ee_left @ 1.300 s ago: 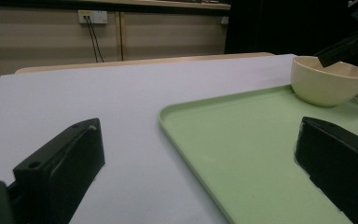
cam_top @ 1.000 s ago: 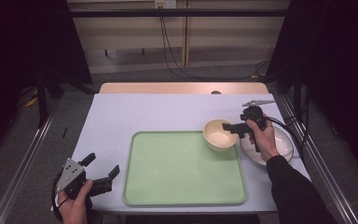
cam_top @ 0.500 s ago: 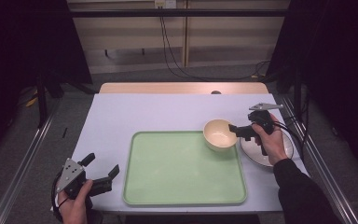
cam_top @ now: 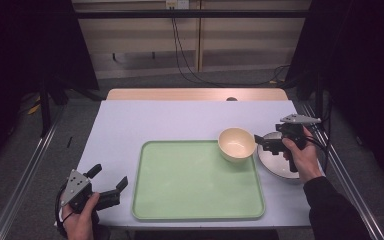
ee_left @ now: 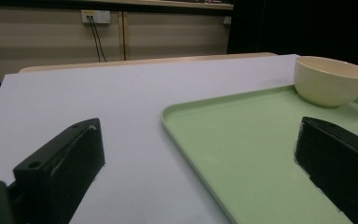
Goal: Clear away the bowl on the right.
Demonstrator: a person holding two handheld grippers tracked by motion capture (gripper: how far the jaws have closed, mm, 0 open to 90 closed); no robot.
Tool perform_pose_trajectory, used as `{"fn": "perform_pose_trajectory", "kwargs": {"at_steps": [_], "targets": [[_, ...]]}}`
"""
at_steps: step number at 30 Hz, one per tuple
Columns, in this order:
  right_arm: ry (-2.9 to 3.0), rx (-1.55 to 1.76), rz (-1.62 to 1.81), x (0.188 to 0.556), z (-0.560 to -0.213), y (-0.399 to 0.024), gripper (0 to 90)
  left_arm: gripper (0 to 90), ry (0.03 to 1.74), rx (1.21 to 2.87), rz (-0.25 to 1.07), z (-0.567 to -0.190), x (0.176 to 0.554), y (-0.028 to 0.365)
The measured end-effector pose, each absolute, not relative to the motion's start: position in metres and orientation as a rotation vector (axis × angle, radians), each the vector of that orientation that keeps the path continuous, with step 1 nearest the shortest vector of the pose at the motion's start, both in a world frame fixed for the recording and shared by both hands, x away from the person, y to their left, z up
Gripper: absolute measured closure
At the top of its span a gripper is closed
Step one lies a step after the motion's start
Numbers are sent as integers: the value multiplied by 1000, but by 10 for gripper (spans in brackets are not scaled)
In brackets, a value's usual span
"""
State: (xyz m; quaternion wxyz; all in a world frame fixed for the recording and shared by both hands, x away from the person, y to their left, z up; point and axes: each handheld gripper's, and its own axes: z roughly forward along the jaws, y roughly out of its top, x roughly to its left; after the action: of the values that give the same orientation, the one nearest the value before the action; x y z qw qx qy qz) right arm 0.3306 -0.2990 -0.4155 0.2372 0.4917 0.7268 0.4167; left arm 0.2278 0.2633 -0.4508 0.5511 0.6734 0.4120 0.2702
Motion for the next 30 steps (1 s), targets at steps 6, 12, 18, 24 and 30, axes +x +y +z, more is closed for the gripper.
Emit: {"fn": "perform_pose_trajectory", "kwargs": {"at_steps": [6,12,18,24,30], "targets": [[1982,1321,1153,317,-412,-303,37,15,976,1592,641,-451,228,263],[1970,1319,1152,303,-413,-311,34,15,979,1591,642,-451,228,263],[1965,1311,1177,292,-412,-312,32,16,987,1583,641,-451,228,263],[1956,1283,1185,278,-410,-316,30,16,991,1576,645,-451,228,264],[1942,1283,1196,264,-409,-319,30,16,993,1575,645,-451,228,264]]}}
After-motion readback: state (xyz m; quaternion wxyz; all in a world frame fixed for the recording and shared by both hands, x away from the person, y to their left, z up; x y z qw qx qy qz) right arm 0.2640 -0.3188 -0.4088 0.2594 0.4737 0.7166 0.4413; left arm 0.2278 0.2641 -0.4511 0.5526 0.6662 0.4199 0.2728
